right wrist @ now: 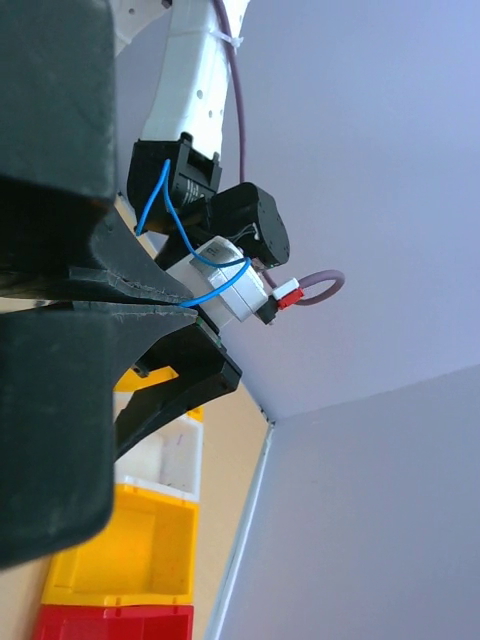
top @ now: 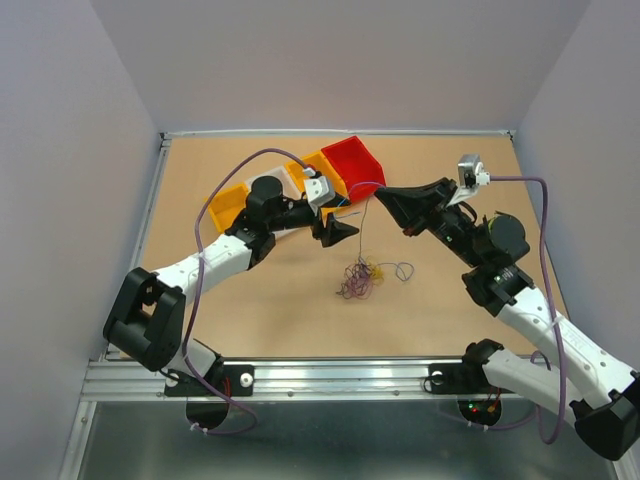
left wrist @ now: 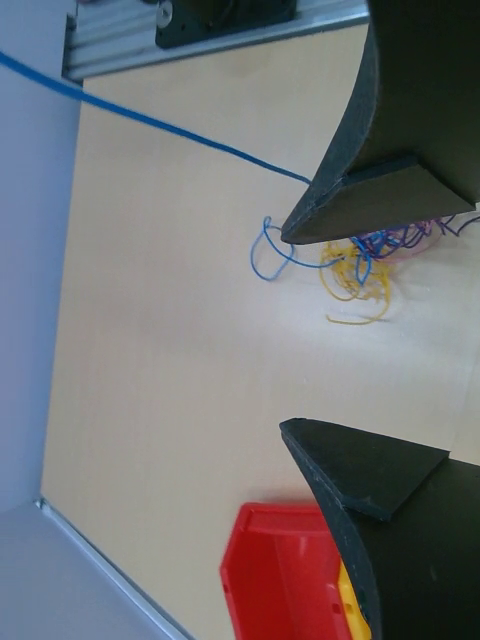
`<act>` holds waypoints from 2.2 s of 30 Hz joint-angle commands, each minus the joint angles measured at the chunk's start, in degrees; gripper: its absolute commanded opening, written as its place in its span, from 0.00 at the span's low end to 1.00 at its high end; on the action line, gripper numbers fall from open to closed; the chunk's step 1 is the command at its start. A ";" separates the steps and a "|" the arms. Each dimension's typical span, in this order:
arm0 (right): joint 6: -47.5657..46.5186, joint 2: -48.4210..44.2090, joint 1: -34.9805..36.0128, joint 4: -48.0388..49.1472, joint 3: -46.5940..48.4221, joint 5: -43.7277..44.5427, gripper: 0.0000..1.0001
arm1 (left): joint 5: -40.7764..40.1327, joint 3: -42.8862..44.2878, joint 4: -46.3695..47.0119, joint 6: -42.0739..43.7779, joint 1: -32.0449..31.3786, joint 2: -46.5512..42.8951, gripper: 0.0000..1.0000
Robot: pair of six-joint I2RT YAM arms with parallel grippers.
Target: Untangle the cables
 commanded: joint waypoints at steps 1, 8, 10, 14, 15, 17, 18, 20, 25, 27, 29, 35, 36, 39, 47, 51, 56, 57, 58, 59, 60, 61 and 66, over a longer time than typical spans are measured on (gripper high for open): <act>-0.08 0.69 -0.14 1.81 5.74 -2.12 0.01 | 10.44 0.11 7.79 -4.31 -0.40 -2.59 0.81; -0.17 2.88 -0.05 2.07 6.97 -1.50 0.01 | 13.62 -3.41 11.48 -6.34 -0.49 -5.83 0.81; -0.52 3.15 -0.14 1.98 7.06 -1.50 0.01 | 12.13 -4.55 11.67 -6.69 -0.40 -6.62 0.81; -0.78 3.77 -0.14 1.98 6.97 -1.07 0.01 | -1.78 -6.83 11.40 -6.95 -0.49 -10.83 0.81; -0.96 3.94 -0.14 2.07 6.97 -1.06 0.00 | -3.24 -7.36 11.49 -7.13 -0.40 -11.63 0.81; -0.96 4.21 -0.14 2.24 6.97 -1.06 0.01 | -2.56 -8.50 11.49 -5.81 -0.40 -12.68 0.81; -0.87 4.64 -0.14 2.42 6.97 -1.15 0.01 | 0.32 -8.68 12.19 -6.25 -0.49 -12.69 0.81; -0.70 5.17 -0.14 2.95 7.06 -1.41 0.01 | 2.19 -8.51 12.46 -7.47 -0.93 -11.73 0.81; 0.27 6.66 -0.14 4.79 7.32 -2.99 0.01 | 0.17 -6.32 10.88 -7.92 -1.02 -8.57 0.74; 0.36 7.37 -0.14 5.32 7.50 -3.35 0.00 | 1.31 -5.17 10.26 -8.10 -1.28 -7.07 0.72; 0.36 7.64 -0.05 5.67 7.50 -3.17 0.01 | 1.49 -4.38 9.91 -8.10 -1.46 -6.37 0.53; -2.44 8.07 -0.14 6.11 4.35 -4.31 0.11 | 1.75 -2.27 7.36 -7.92 -1.63 -6.27 0.00; -4.37 7.99 -0.05 6.03 2.16 -4.66 0.34 | 2.19 -2.01 6.40 -7.83 -1.63 -7.06 0.00; -7.10 8.07 -0.14 7.78 -4.16 -3.71 0.75 | 2.11 -0.95 4.99 -8.10 -1.63 -9.08 0.00; -10.98 15.18 -0.14 16.91 -14.28 -7.91 0.77 | 2.37 1.86 3.05 -12.66 -1.55 -10.84 0.00; -10.72 21.24 -0.05 23.86 -16.32 -9.94 0.76 | 2.11 2.91 2.96 -13.45 -1.63 -10.93 0.00; -9.22 27.05 -0.05 31.75 -16.58 -13.80 0.73 | 2.55 5.81 2.88 -15.74 -1.72 -9.97 0.00; -8.44 28.80 0.03 32.73 -16.23 -13.89 0.73 | 2.81 6.25 2.88 -16.27 -1.72 -9.62 0.00; -8.43 29.77 0.12 33.44 -16.06 -13.90 0.72 | 3.07 6.61 2.88 -17.14 -1.63 -9.35 0.00; -8.17 30.57 0.47 34.93 -15.62 -13.98 0.69 | 3.42 7.30 2.96 -17.41 -1.72 -8.83 0.00; -8.16 31.71 0.65 35.72 -15.62 -14.07 0.67 | 3.60 7.57 3.05 -17.59 -1.90 -8.56 0.00; -7.82 33.46 0.91 36.25 -14.66 -14.16 0.66 | 3.34 7.75 3.05 -17.76 -2.07 -8.39 0.00; -7.81 40.41 1.97 37.93 -12.54 -13.46 0.50 | 1.94 9.85 2.97 -17.42 -3.13 -8.82 0.00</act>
